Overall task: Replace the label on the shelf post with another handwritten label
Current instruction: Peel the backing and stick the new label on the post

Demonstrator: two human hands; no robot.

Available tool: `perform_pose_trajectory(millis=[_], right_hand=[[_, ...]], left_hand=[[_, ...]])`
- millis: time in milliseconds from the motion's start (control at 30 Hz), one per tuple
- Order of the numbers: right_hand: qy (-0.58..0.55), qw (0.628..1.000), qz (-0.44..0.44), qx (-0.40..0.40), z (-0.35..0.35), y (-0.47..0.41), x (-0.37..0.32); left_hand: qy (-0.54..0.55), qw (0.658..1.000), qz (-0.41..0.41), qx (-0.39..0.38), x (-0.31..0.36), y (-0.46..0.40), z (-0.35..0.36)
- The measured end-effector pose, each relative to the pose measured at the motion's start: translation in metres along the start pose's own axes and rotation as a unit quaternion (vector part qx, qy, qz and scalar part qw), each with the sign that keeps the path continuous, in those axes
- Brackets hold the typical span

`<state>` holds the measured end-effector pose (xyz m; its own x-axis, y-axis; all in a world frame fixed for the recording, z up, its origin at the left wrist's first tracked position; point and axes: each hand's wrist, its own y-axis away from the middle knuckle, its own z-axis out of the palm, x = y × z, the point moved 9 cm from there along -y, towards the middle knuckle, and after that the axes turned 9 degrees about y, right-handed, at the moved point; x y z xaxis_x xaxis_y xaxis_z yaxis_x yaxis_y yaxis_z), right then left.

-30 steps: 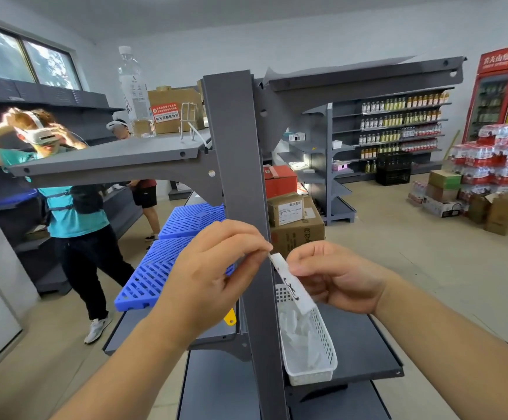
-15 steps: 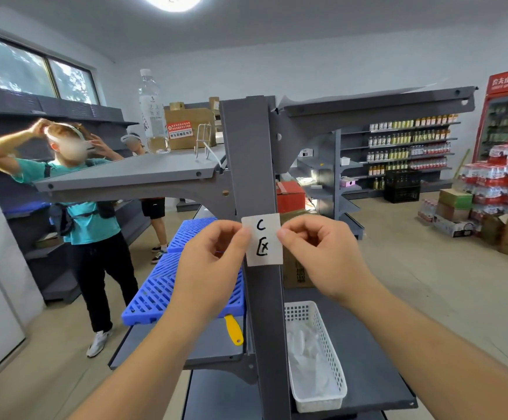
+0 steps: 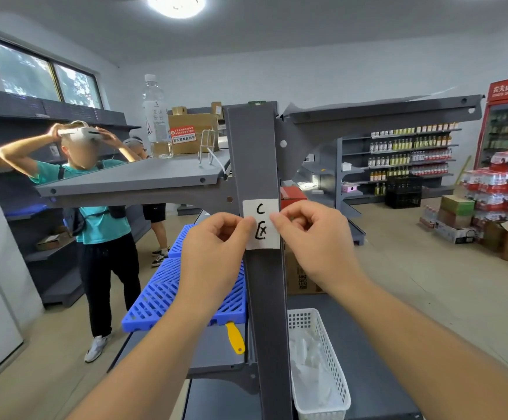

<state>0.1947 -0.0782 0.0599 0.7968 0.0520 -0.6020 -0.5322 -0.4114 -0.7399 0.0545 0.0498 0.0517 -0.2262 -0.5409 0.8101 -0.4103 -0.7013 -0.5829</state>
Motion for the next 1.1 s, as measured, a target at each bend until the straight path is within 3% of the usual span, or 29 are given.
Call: perform_pose_trajectory(millis=[1100], right_hand=[[0.039,0.999,0.019,0.023,0.003,-0.01,0.002]], left_hand=[[-0.078,0.997,0.011,0.028,0.01,-0.007,0.002]])
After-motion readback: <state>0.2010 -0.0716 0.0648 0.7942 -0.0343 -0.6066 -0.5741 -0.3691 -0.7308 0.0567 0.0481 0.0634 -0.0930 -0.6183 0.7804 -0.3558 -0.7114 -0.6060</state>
